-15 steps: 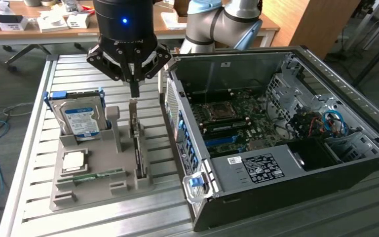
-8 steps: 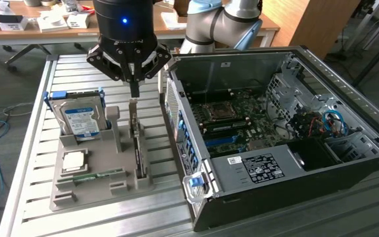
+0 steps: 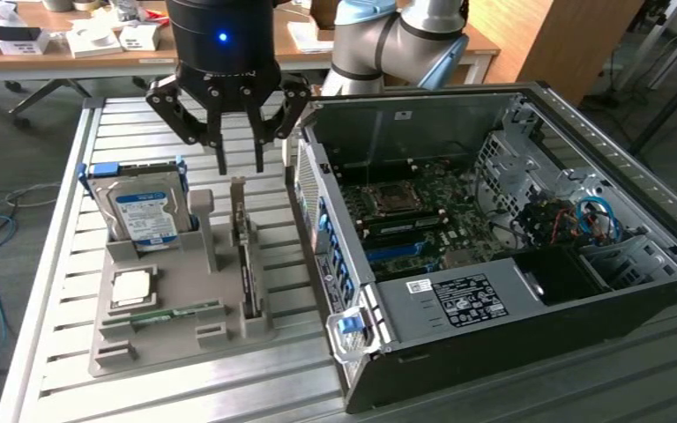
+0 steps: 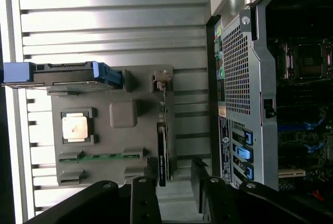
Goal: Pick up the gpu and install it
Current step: 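Pick up the gpu and move the gpu toward the slot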
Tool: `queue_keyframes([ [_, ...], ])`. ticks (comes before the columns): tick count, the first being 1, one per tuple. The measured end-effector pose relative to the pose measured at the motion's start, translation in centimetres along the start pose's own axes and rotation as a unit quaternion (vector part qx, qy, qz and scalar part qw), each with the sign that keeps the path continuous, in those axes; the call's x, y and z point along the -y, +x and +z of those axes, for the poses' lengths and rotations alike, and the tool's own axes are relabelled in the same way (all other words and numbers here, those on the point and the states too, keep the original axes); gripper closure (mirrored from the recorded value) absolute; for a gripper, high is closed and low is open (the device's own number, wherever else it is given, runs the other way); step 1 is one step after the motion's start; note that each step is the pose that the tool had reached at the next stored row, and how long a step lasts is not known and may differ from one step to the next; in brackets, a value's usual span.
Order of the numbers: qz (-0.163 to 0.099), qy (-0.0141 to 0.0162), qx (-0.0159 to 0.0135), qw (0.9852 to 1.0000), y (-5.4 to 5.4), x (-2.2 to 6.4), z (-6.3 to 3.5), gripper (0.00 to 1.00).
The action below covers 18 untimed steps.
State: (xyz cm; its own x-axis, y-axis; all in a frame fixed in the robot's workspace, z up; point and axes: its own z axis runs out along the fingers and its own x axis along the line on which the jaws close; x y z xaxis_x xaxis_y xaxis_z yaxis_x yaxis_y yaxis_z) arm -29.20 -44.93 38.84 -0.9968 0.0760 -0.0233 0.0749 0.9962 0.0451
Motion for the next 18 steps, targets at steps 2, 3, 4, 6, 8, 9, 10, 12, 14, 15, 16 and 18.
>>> queue_keyframes([
  [2,0.000,0.0000,0.0000,1.0000,0.0,0.00,0.00,0.59],
  [3,0.000,0.0000,0.0000,1.0000,0.0,0.00,0.00,0.53],
  [4,0.000,0.0000,0.0000,1.0000,0.0,0.00,0.00,0.53],
  [6,0.000,-0.0002,0.0000,1.0000,0.0,0.01,0.02,0.53],
  [8,0.000,-0.0002,0.0001,1.0000,0.0,0.01,0.15,0.53],
  [9,0.000,-0.0003,0.0004,1.0000,0.0,0.02,0.29,0.53],
  [10,0.000,-0.0002,0.0006,1.0000,0.0,0.03,0.44,0.53],
  [12,0.000,-0.0003,0.0009,1.0000,0.0,0.05,0.78,0.53],
  [14,0.000,-0.0002,0.0009,1.0000,0.0,0.06,1.07,0.53],
  [15,0.000,-0.0002,0.0010,1.0000,0.0,0.06,1.20,0.53],
  [16,0.000,-0.0002,0.0009,1.0000,0.0,0.07,1.31,0.53],
  [18,0.000,-0.0002,0.0009,1.0000,0.0,0.08,1.53,0.53],
])
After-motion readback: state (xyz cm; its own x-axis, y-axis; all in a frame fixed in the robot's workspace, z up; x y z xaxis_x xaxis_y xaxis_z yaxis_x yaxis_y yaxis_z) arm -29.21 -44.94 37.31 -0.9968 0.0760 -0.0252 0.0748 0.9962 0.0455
